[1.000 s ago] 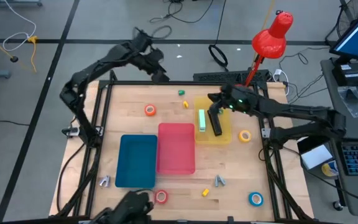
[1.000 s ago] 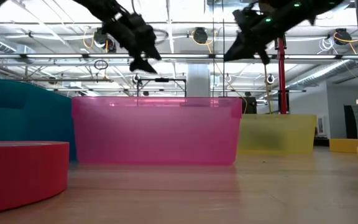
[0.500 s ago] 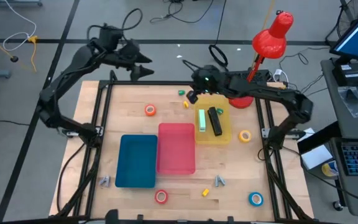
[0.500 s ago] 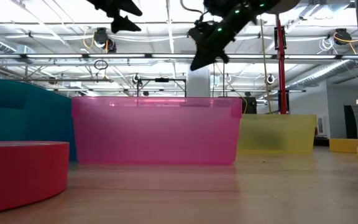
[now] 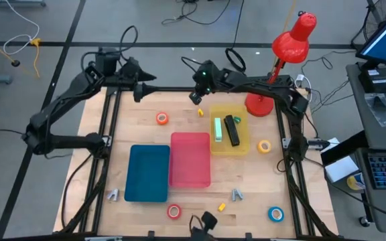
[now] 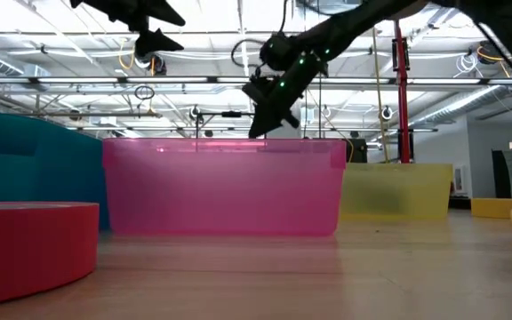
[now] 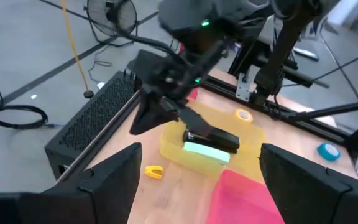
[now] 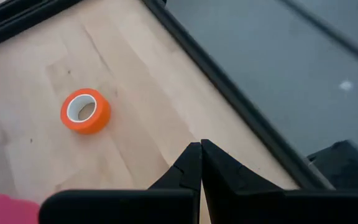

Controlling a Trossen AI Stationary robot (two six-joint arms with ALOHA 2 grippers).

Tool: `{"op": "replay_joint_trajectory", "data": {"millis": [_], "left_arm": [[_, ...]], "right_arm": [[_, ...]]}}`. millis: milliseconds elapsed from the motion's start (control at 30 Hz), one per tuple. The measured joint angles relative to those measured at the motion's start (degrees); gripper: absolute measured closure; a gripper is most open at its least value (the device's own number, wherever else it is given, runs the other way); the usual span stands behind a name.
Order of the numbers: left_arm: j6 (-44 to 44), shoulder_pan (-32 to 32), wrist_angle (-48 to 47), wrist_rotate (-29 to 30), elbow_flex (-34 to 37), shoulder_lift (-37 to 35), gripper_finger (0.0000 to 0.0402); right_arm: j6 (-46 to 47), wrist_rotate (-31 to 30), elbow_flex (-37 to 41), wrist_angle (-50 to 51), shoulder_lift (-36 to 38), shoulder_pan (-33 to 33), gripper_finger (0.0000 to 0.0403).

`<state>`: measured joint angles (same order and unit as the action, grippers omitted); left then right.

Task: Pick and place Stapler, Stapler remover, tape
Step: Put the top yellow stapler into the yellow bin

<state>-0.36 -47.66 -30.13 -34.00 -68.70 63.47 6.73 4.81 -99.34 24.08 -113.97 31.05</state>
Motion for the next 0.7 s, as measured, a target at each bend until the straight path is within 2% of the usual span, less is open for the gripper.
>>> {"op": "replay_joint_trajectory", "data": {"millis": [333, 700], "left_arm": [[-1.3, 0.1, 0.4, 0.0, 1.9, -1.0, 0.0078], [-0.4, 0.1, 0.4, 0.0, 1.9, -1.0, 0.0078]], "right_arm": [[8.2, 7.5, -7.2, 4.8, -8.6, 2.2, 0.0403], [16.7, 7.5, -7.3, 7.9, -10.0, 2.9, 0.0403]]}}
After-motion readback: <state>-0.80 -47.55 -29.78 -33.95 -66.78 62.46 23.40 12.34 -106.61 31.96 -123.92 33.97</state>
